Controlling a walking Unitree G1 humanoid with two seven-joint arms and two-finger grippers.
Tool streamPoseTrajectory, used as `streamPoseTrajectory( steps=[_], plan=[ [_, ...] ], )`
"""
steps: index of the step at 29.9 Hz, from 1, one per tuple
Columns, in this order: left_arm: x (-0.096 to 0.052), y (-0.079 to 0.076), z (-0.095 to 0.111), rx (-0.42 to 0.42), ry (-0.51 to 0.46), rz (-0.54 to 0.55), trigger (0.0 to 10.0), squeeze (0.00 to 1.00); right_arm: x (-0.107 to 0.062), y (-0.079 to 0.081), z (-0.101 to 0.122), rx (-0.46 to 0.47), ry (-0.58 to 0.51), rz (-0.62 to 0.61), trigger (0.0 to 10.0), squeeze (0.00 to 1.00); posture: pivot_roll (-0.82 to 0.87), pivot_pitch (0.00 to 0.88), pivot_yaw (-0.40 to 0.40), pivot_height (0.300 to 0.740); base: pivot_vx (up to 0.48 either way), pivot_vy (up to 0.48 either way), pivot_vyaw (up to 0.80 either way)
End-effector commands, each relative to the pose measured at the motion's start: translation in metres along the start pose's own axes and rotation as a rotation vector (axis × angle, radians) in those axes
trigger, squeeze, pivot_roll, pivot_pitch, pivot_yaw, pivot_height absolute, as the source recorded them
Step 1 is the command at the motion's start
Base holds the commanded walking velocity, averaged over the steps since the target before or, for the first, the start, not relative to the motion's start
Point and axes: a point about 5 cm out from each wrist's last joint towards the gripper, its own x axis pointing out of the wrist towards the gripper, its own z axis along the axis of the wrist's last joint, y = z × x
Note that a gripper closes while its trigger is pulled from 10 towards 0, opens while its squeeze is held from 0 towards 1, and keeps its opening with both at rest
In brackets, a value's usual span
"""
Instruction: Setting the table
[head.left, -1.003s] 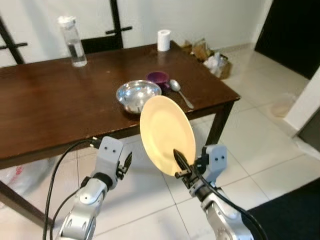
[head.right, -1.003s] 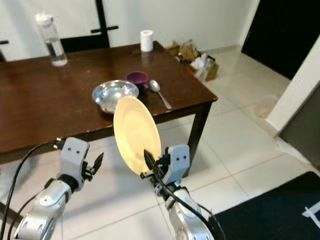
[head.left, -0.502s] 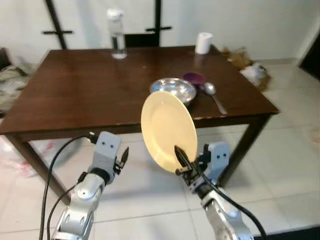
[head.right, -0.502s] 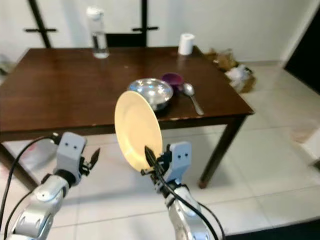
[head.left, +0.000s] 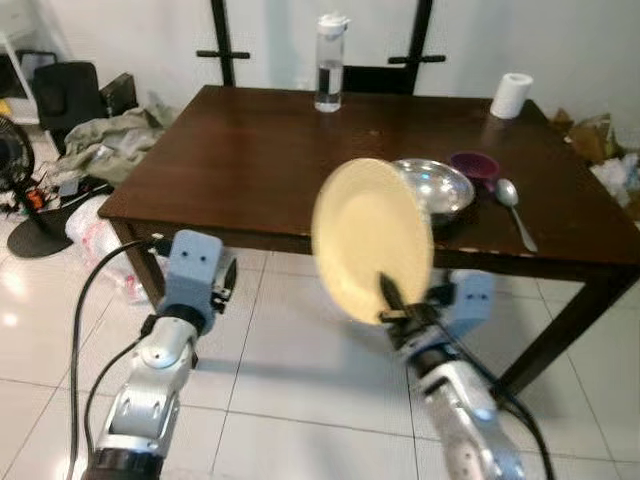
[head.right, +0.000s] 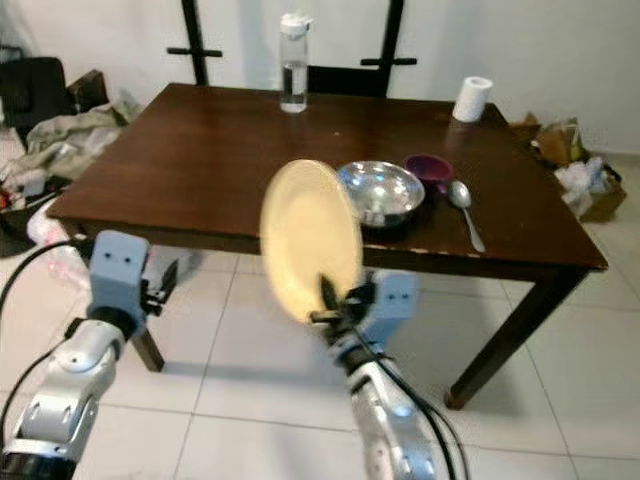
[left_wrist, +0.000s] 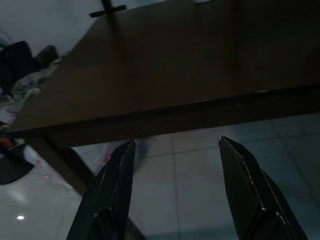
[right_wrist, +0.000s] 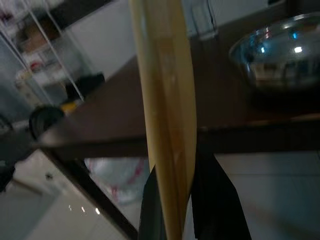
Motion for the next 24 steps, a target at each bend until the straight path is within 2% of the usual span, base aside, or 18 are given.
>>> streamPoseTrajectory(
  steps=[1, 2, 6, 7, 9, 13, 14, 15, 17, 23, 24],
  plan=[
    [0.0, 0.0, -0.003, 0.012, 0.006, 0.003, 10.0, 0.0, 0.001, -0.002, 0.007, 0.052, -0.032, -0.029, 10.0, 0.0, 0.06, 0.13, 0.06, 0.74, 0.435, 0.0, 0.0],
    [0.0, -0.002, -0.002, 0.014, 0.002, -0.005, 10.0, 0.0, 0.002, -0.005, 0.014, 0.093, -0.061, -0.046, 10.0, 0.0, 0.06, 0.13, 0.06, 0.74, 0.45, 0.0, 0.0],
    [0.0, -0.003, -0.002, 0.014, -0.002, -0.008, 10.0, 0.0, 0.004, -0.006, 0.022, 0.155, -0.091, -0.057, 10.0, 0.0, 0.06, 0.13, 0.06, 0.74, 0.449, 0.0, 0.0],
    [0.0, -0.003, -0.001, 0.015, -0.005, -0.009, 10.0, 0.0, 0.006, -0.006, 0.026, 0.217, -0.11, -0.05, 10.0, 0.0, 0.06, 0.13, 0.06, 0.74, 0.454, 0.0, 0.0],
    [0.0, -0.003, -0.001, 0.016, -0.006, -0.01, 10.0, 0.0, 0.006, -0.005, 0.028, 0.247, -0.116, -0.038, 10.0, 0.0, 0.06, 0.133, 0.061, 0.74, 0.454, 0.0, 0.0],
    [-0.001, -0.004, 0.0, 0.032, -0.019, -0.015, 10.0, 0.0, 0.006, 0.004, 0.033, 0.396, -0.127, 0.061, 10.0, 0.0, 0.06, 0.133, 0.061, 0.74, 0.454, 0.0, 0.0],
    [-0.001, -0.004, 0.0, 0.032, -0.019, -0.015, 10.0, 0.0, 0.006, 0.004, 0.033, 0.396, -0.127, 0.061, 10.0, 0.0, 0.06, 0.133, 0.061, 0.74, 0.454, 0.0, 0.0],
    [-0.001, -0.005, 0.0, 0.046, -0.028, -0.018, 10.0, 0.0, 0.005, 0.009, 0.035, 0.463, -0.128, 0.114, 10.0, 0.0, 0.06, 0.132, 0.06, 0.74, 0.454, 0.0, 0.0],
    [-0.001, -0.005, 0.001, 0.049, -0.031, -0.02, 10.0, 0.0, 0.004, 0.01, 0.035, 0.482, -0.129, 0.131, 10.0, 0.0, 0.06, 0.132, 0.06, 0.74, 0.458, 0.0, 0.0],
    [-0.002, -0.007, 0.001, 0.06, -0.041, -0.027, 10.0, 0.0, -0.004, 0.015, 0.042, 0.634, -0.143, 0.238, 10.0, 0.0, 0.06, 0.132, 0.061, 0.74, 0.458, 0.0, 0.0],
    [-0.002, -0.007, 0.001, 0.06, -0.041, -0.027, 10.0, 0.0, -0.004, 0.015, 0.042, 0.634, -0.143, 0.238, 10.0, 0.0, 0.06, 0.132, 0.061, 0.74, 0.458, 0.0, 0.0]
  ],
)
